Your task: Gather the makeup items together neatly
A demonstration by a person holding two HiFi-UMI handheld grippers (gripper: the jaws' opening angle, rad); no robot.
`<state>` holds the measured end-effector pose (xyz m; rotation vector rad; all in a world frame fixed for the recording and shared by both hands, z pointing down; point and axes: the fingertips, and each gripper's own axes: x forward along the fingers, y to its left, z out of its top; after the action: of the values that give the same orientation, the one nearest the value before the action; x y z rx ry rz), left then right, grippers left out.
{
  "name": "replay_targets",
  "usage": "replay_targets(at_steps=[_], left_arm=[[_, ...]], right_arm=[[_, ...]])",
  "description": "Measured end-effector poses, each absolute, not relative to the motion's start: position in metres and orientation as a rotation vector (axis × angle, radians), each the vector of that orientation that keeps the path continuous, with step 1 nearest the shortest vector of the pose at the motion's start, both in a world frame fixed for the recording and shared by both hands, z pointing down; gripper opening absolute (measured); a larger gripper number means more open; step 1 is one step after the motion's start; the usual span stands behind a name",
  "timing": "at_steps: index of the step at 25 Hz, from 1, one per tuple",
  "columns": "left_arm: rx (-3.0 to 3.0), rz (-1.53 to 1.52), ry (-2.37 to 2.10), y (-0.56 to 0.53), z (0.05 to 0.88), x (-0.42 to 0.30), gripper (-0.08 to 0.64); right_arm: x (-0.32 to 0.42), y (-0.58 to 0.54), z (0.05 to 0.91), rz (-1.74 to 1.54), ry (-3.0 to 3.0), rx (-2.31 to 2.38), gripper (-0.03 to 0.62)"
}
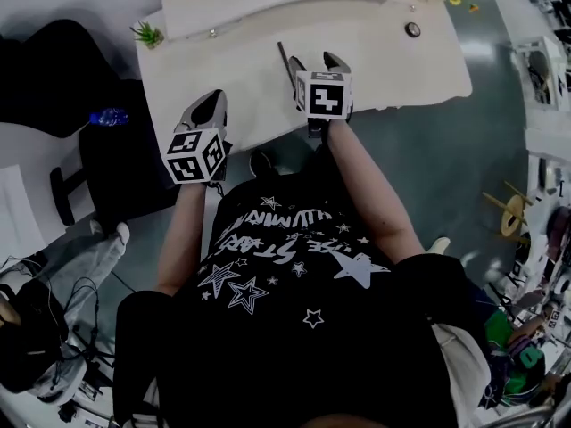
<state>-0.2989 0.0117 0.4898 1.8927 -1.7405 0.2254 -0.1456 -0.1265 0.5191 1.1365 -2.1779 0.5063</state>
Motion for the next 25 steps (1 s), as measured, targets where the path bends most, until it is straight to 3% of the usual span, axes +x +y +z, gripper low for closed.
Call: replay_targets(at_steps=[6,25], left_arm=[[1.886,0.216,-1.749,-0.005,0.486,-0.286,0.0],[1.962,0.3,-1.708,-0.125,0.477,-0.163,0.001]], right_arm=[[-0.117,-0.152,0.508,0.495,-2.21,1.169,0.364],[0.054,-0.288,0.522,0.527,-2.12,1.319,0.382]])
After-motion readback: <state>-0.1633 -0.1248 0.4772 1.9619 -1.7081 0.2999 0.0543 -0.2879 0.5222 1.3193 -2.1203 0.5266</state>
